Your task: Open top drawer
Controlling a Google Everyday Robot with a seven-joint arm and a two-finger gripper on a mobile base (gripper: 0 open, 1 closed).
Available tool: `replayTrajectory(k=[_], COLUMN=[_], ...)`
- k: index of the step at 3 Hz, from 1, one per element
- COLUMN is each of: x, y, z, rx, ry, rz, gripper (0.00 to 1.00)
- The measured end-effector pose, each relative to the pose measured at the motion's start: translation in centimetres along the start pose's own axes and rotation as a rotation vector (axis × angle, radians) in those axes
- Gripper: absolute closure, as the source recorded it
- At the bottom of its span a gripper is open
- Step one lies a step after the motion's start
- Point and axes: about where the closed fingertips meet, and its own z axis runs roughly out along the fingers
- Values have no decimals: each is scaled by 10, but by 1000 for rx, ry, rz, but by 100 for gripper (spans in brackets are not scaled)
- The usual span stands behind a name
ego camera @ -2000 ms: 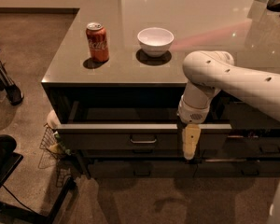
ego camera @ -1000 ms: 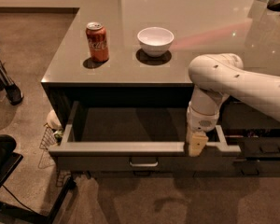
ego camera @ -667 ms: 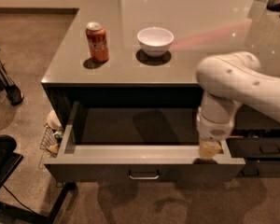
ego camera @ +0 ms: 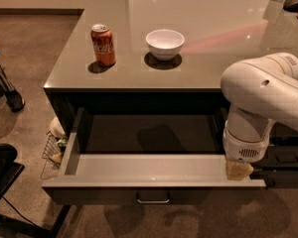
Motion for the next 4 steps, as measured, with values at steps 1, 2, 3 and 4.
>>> replayTrajectory(k=[1, 2, 3, 4], x=[-12, -54, -87, -107], y=[-10, -47, -76, -96], z=[6, 19, 39, 59], rx=[7, 15, -9, -37], ry=[-30, -118, -179, -202], rz=[-51, -181, -249, -283], gripper=[59, 28, 4, 100])
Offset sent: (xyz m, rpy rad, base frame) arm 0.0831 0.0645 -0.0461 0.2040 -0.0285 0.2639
